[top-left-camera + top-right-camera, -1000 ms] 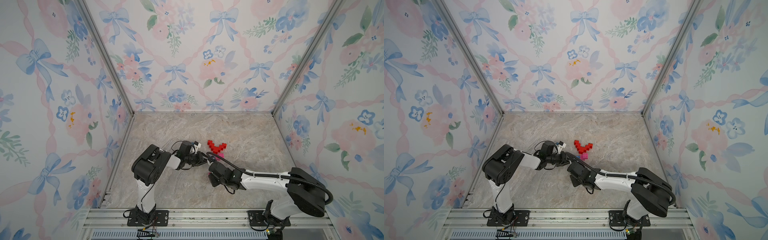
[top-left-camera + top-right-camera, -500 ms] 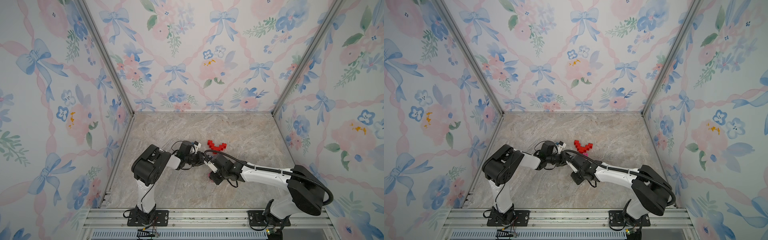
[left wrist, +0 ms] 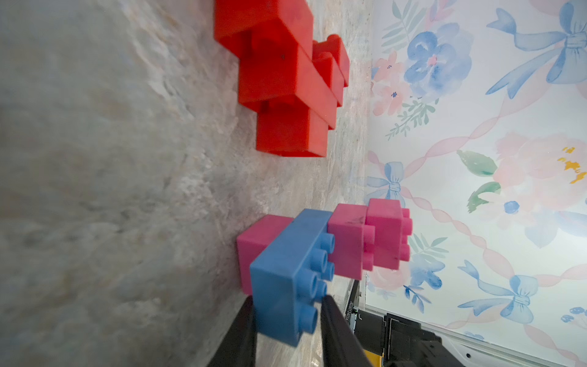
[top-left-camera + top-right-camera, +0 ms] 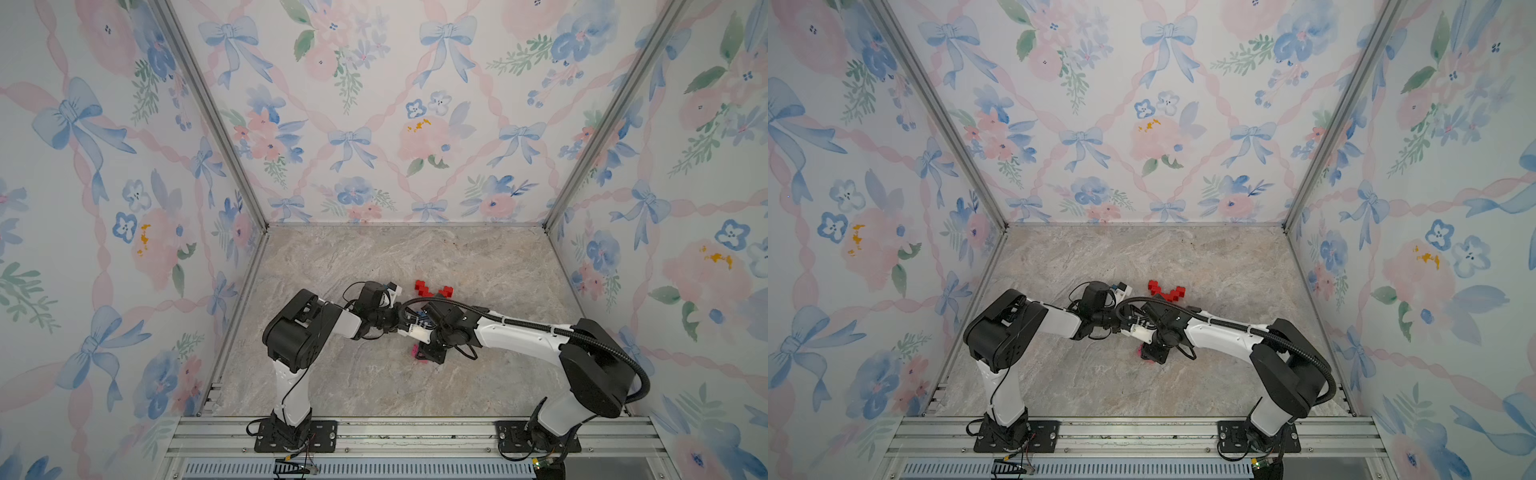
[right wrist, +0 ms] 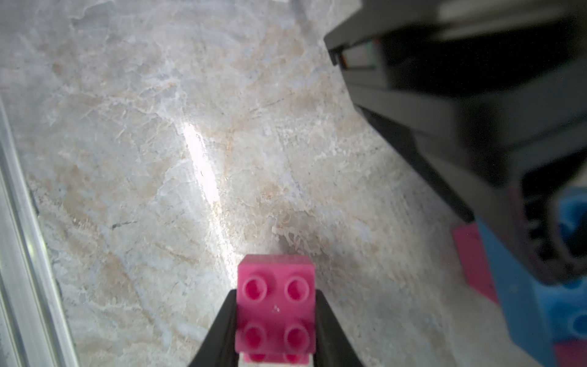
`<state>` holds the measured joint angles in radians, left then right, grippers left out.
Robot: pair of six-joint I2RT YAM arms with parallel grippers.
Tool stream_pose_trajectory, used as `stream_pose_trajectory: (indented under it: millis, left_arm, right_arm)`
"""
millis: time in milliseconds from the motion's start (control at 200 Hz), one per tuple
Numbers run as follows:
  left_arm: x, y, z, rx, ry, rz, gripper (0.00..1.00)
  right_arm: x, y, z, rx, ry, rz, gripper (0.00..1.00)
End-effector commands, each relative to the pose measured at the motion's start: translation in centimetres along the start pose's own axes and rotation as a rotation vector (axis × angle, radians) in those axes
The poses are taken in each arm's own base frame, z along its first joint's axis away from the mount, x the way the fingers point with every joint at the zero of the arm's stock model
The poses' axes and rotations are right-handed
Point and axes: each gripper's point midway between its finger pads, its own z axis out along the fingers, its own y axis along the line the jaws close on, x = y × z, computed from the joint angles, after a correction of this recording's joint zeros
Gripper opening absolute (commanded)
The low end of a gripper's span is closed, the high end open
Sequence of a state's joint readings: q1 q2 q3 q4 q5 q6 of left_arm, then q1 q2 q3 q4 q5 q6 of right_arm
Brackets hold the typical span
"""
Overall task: Assemble the letter v with lego
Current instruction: Assemble the lego brick with the lego brick.
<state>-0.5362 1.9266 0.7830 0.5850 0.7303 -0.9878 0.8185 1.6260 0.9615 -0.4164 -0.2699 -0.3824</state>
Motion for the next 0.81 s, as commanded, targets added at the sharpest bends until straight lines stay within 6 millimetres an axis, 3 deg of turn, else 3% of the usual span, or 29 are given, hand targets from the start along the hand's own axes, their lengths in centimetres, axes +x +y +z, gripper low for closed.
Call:
stream_pose_trajectory:
  millis: [0, 125, 210, 800]
  left_arm:
    - [0.7, 2.4, -0.1, -0.101, 0.003, -0.041, 0.33]
    - [0.8, 2.4, -0.1, -0.102, 0.004, -0.042, 0.33]
    - [0.7, 2.4, -0.1, -0.101, 0.004, -0.042, 0.33]
    - [0.6, 2.0, -0.2, -0.100, -0.003, -0.039, 0.34]
  right_arm:
    - [-0.7, -0.2, -0.6, -0.063, -0.016, -0.137, 0.26]
    - [-1.2, -1.0, -1.3, -0.068, -0.041, -0.156, 0.31]
    - [-0.7, -1.1, -0.3, -0.089, -0.003, -0.159, 0.34]
    - [0.4, 1.7, 1.7, -0.112, 0.098, -0.201, 0.36]
